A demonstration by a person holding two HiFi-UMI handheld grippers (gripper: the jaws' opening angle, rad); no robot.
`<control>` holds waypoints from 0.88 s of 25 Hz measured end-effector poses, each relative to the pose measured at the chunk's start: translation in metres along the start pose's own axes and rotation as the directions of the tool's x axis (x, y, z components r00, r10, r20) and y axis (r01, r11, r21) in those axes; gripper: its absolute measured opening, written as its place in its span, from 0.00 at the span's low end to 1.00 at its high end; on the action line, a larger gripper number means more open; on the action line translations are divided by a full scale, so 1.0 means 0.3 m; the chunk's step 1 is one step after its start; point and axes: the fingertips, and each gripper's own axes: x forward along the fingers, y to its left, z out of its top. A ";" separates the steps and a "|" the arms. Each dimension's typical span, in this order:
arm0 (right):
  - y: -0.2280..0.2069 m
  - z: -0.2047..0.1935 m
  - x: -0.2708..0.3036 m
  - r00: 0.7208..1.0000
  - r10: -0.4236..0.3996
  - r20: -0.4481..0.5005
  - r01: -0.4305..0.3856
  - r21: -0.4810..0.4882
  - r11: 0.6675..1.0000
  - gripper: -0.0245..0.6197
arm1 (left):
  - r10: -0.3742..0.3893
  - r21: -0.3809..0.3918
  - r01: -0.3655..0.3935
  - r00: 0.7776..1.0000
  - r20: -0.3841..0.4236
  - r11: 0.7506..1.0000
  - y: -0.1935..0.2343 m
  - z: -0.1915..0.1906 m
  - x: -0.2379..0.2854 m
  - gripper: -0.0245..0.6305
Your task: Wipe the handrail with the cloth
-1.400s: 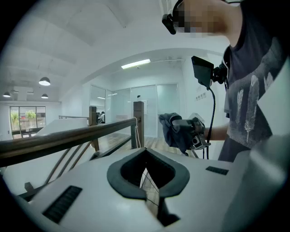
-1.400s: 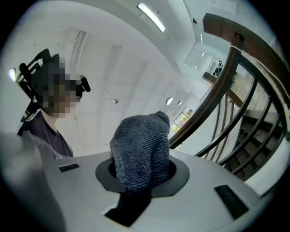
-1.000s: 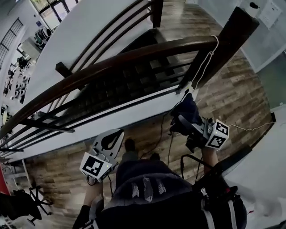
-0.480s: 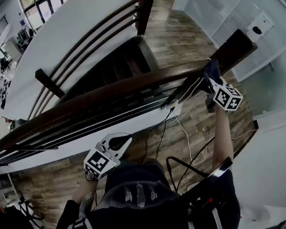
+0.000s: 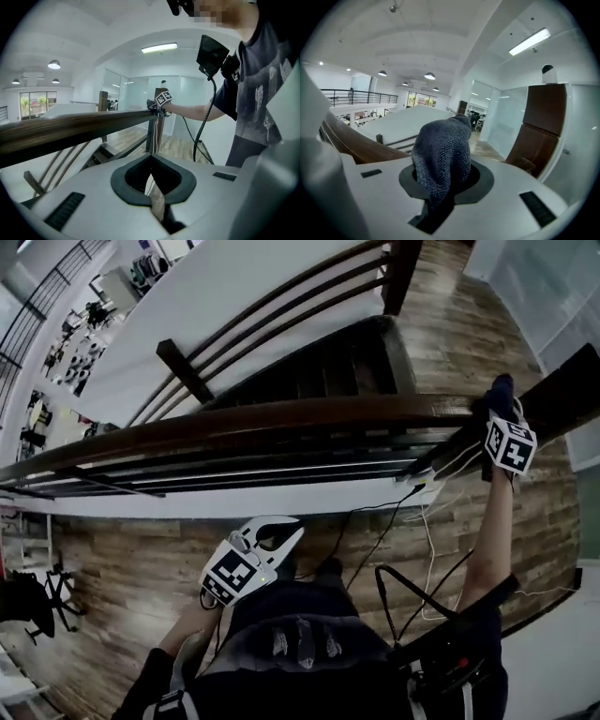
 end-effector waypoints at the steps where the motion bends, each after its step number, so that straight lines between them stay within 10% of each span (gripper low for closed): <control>1: 0.045 0.027 -0.011 0.999 0.035 0.005 -0.035 0.001 0.999 0.14 | 0.015 0.005 -0.015 1.000 -0.005 1.000 -0.005 0.016 -0.014 0.05; 10: 0.642 0.153 -0.124 0.965 0.260 0.027 -0.255 -0.122 0.959 0.14 | 0.061 0.029 -0.060 0.998 -0.016 0.998 -0.007 -0.054 -0.178 0.05; 22: 1.176 0.206 -0.203 0.982 0.181 -0.054 -0.183 -0.032 0.983 0.14 | 0.042 0.048 -0.042 0.999 -0.006 0.998 0.306 -0.396 -0.793 0.05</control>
